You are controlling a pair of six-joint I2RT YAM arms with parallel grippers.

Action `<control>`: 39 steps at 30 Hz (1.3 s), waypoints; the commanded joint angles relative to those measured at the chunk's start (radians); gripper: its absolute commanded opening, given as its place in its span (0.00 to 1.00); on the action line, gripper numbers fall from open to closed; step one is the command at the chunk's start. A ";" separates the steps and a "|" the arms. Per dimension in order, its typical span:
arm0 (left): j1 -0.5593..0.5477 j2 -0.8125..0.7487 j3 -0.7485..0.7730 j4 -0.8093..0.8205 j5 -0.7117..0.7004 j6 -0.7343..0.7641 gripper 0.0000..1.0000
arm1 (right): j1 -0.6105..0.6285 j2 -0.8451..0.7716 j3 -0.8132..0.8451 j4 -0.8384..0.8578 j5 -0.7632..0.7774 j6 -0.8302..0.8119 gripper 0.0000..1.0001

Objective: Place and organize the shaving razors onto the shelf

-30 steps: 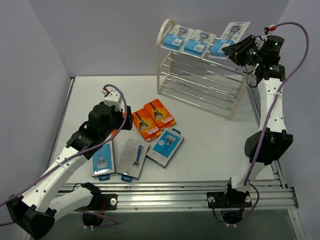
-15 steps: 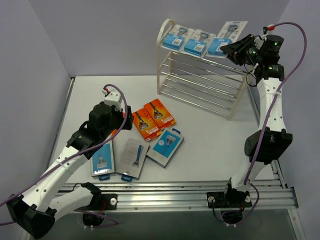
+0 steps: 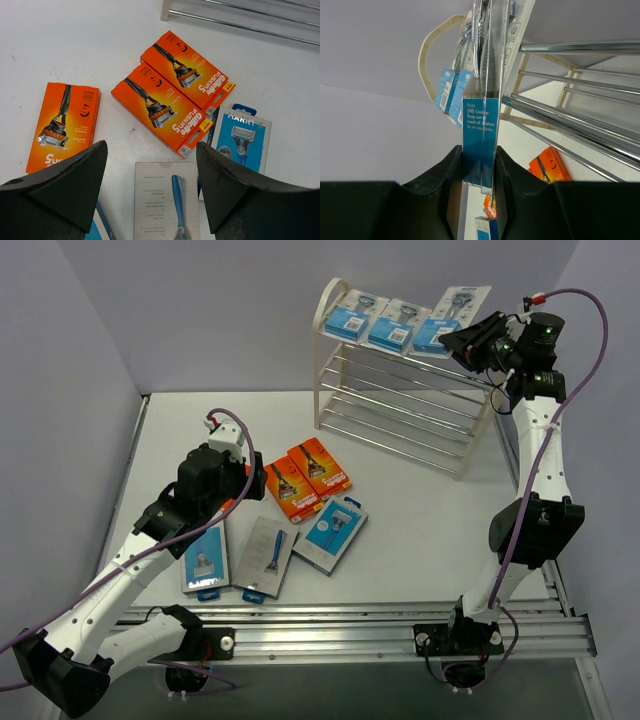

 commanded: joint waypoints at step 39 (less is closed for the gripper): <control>-0.003 -0.016 0.016 0.009 -0.007 0.012 0.81 | -0.002 -0.012 0.126 -0.168 0.029 -0.101 0.77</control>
